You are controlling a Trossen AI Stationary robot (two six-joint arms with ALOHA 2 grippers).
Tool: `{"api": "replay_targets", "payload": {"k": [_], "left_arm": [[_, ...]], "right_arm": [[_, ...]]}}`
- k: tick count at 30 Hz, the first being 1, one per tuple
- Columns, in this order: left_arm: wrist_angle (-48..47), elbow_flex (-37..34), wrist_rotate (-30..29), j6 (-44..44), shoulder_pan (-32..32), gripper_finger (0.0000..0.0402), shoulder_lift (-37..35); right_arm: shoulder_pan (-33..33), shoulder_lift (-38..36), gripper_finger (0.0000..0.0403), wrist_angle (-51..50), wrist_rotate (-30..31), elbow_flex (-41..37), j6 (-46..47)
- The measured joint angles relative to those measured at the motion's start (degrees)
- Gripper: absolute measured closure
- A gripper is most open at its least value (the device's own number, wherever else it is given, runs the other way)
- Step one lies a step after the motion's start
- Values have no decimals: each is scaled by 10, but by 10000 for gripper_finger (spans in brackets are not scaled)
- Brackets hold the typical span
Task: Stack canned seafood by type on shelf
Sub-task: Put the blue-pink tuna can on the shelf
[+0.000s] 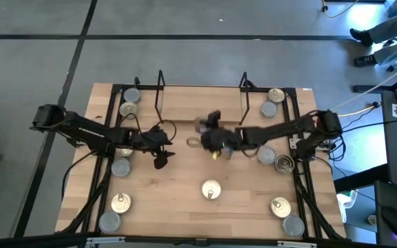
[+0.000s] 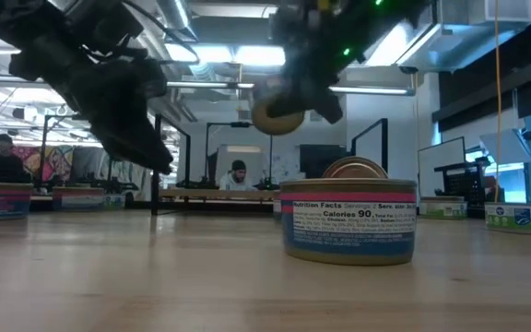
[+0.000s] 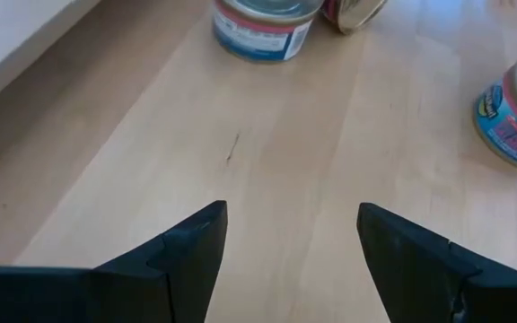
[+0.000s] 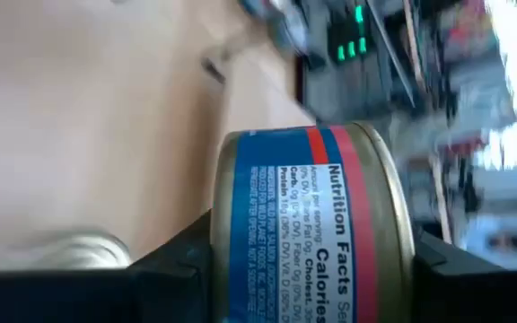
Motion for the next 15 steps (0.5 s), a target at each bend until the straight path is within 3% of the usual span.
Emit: {"api": "replay_targets", "payload": {"k": [7, 15], "left_arm": [[8, -3, -9, -5, -12, 153, 2], [32, -2, -10, 3, -14, 153, 3]], "right_arm": [[-127, 13, 221, -27, -19, 0, 77], [-185, 44, 221, -23, -5, 0, 134]]}}
